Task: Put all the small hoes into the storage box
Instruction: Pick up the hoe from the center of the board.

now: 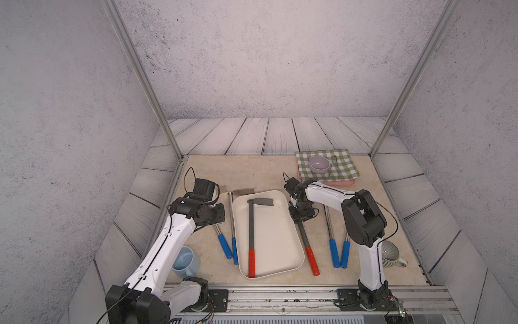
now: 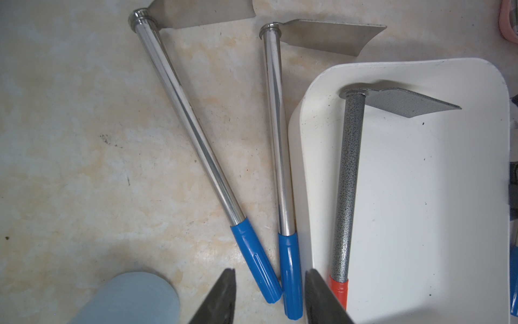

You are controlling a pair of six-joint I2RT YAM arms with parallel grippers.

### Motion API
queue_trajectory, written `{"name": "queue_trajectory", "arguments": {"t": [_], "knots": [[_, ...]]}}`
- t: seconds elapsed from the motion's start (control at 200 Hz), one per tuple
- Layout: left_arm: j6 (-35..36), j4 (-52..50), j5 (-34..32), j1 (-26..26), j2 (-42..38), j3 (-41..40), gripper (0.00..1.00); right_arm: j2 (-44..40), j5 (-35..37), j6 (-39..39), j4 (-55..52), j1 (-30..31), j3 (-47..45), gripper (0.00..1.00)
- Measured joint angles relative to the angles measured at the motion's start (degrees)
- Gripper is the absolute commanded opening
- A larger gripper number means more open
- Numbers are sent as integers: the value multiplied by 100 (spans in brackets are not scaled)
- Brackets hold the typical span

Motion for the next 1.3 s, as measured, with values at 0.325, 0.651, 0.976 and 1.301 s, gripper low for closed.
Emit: {"name": "queue_trajectory", "arguments": {"t": [0.325, 0.651, 0.976, 1.301], "knots": [[-2, 26, 0, 0, 7, 0, 44, 0, -13, -81, -4, 4, 7, 35], [0, 31, 0, 0, 44, 0, 44, 0, -7, -175, -39, 4, 28, 18], [-2, 33, 0, 0, 57, 0, 44, -120, 157, -315, -485, -13, 382, 11], [-13, 37, 20, 0, 59, 0, 44, -1086, 214, -269, -1753, -162, 1759, 0]]}}
